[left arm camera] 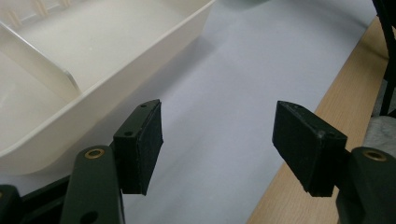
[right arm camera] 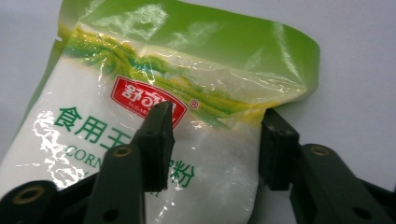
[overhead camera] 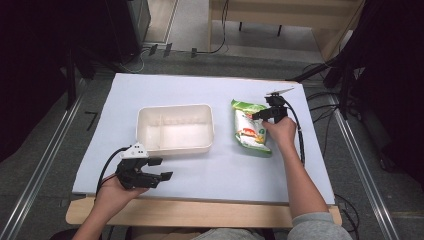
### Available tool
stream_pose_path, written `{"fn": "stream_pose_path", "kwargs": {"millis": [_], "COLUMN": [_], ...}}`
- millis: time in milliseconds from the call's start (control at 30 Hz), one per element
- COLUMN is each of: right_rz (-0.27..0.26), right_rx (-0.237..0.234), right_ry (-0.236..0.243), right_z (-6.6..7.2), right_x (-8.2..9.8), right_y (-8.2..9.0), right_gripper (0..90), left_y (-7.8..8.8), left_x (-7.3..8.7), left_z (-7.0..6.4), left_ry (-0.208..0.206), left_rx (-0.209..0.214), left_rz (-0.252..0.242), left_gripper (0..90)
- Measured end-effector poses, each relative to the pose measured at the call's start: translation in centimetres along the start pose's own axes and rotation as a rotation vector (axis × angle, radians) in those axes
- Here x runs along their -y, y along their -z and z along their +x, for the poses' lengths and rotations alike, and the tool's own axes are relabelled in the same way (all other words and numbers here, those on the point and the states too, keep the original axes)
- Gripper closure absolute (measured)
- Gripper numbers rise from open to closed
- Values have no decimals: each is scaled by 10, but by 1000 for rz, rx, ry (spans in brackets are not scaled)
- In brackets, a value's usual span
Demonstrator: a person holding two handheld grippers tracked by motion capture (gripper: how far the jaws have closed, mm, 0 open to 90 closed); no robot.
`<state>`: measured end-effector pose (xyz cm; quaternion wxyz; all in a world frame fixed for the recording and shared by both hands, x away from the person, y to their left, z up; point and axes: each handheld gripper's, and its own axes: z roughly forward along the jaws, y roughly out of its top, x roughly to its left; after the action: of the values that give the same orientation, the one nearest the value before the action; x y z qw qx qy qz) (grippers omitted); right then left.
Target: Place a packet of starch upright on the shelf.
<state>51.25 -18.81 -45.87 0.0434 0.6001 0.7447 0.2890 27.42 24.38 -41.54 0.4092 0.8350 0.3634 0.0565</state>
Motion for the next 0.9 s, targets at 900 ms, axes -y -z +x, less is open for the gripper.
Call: {"fn": "stream_pose_path", "kwargs": {"millis": [900], "right_rz": [-56], "right_rx": [-62], "right_ry": [65], "right_z": [9], "right_x": [-1], "right_y": [41], "right_gripper": [900], "left_y": [1], "left_x": [0], "left_z": [1], "left_ry": [7], "left_rx": [8], "left_rz": [0], "left_gripper": [341]}}
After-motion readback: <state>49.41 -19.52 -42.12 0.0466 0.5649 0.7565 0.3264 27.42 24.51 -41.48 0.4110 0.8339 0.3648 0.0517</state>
